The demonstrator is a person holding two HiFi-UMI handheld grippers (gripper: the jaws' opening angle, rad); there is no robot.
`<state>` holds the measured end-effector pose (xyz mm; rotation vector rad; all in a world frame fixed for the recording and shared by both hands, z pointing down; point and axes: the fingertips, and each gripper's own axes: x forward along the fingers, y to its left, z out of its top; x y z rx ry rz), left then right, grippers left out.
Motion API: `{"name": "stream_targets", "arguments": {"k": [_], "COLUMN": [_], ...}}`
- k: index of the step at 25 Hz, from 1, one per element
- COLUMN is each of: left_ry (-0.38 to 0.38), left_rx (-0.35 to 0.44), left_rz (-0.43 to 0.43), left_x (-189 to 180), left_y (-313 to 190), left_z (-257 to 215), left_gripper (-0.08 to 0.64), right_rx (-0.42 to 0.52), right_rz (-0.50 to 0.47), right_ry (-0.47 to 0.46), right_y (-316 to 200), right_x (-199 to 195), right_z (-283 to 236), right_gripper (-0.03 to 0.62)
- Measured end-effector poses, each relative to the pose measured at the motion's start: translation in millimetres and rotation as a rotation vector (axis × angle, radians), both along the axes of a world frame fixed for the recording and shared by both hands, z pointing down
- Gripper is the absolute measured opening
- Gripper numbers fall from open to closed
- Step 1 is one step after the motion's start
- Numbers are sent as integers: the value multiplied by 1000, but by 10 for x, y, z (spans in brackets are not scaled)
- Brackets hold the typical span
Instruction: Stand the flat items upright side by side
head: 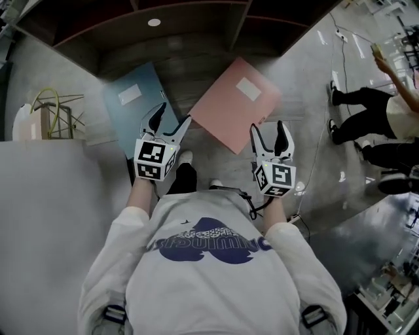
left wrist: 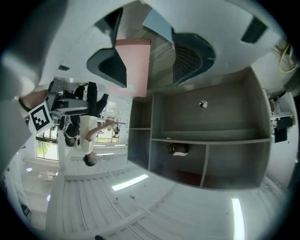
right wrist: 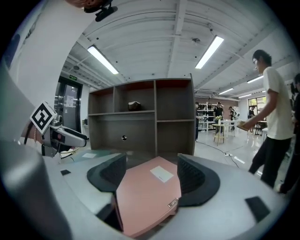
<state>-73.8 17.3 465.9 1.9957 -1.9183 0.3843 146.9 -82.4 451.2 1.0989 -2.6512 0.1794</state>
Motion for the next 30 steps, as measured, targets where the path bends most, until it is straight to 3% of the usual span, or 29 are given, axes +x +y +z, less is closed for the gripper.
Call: {"name": "stream_targets", "arguments": {"k": [5, 11, 13, 15, 17, 19, 30], "left_ry": [25, 29, 61, 146, 246, 299, 353], "left_rx": [-100, -203, -254, -312, -365, -416, -718], "left_rz": [206, 391, 456, 503, 520, 526, 576], "left_x": [50, 103, 165, 244, 310, 346, 423], "left_y": [-287, -509, -559, -597, -649, -716, -930], "left_z": [231, 542, 663, 772, 867, 980, 1569], "left_gripper": [301, 307, 310, 313, 314, 318, 353], "right_rx": [-75, -89, -93, -109, -131, -152, -306], "right_rz": [134, 249, 291, 326, 354, 377, 410], "right_ry": [-10, -18, -20, -19, -14, -14, -21], "right_y": [-7, -59, -47, -16, 6, 10, -54], "right_x": [7, 58, 126, 199, 280, 374, 837], "right_z": [128, 167, 185, 233, 298, 355, 661], "right_gripper": [347, 347, 347, 347, 347, 347, 351]}}
